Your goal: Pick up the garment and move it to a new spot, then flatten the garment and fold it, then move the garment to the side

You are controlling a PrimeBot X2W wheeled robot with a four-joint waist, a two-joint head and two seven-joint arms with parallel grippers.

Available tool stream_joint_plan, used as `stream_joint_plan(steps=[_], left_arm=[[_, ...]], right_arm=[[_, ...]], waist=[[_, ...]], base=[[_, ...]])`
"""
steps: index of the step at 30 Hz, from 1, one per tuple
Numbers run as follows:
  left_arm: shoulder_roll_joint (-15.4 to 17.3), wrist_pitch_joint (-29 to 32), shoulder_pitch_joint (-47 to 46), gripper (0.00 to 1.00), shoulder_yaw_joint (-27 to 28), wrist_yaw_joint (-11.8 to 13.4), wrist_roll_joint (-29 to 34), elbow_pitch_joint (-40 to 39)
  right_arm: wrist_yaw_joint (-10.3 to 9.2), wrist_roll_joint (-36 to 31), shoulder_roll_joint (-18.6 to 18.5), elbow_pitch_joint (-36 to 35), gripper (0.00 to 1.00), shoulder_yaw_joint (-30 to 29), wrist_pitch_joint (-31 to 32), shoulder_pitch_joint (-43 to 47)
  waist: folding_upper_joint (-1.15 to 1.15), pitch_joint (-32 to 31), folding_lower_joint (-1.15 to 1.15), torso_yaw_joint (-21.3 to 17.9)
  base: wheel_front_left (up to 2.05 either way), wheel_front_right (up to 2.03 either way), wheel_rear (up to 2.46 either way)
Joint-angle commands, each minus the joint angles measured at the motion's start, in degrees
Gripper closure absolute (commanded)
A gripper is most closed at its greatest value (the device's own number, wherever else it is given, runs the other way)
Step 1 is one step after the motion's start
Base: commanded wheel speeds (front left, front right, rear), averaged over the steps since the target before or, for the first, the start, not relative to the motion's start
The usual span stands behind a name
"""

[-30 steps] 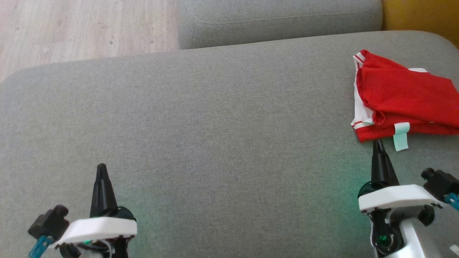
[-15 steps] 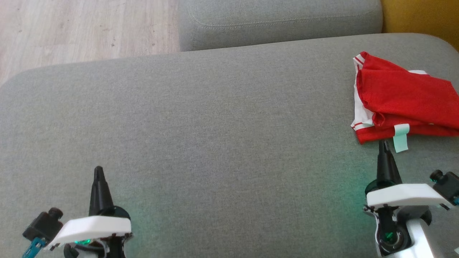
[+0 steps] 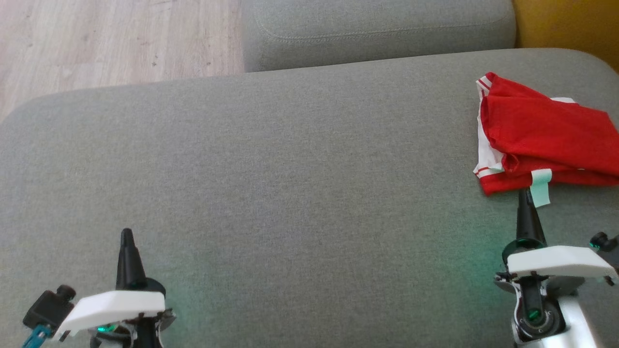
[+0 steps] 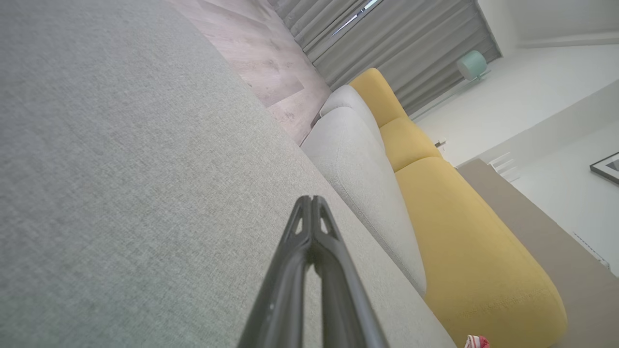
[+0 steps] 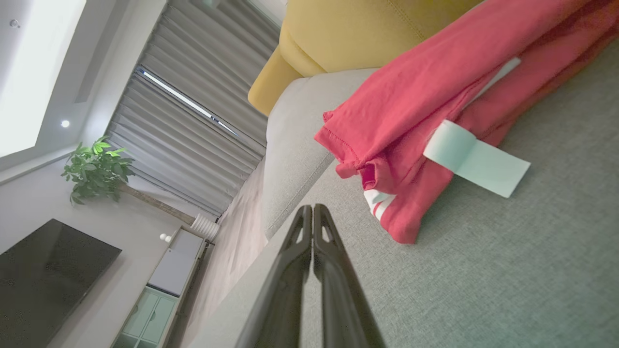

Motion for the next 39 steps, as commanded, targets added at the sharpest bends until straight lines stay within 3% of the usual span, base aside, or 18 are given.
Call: stream_joint_plan(steps=[1, 39], left_arm=[[0.4, 0.3, -2.9, 1.00, 1.3, -0.6, -1.4, -1.5], [0.5, 6.6, -3.7, 1.00, 4.5, -1.0, -21.5, -1.0]], right_arm=[[-0.03, 1.7, -0.6, -2.1, 1.00, 0.3, 0.4, -1.2], [-0.04, 24.2, -0.7, -4.0, 1.00, -2.2, 6.6, -0.4]], waist=[[0.00, 0.0, 0.00, 0.0], [0.00, -1.4, 0.00, 0.5]], base=[[0.00, 0.00, 0.00], [0.00, 0.00, 0.00]])
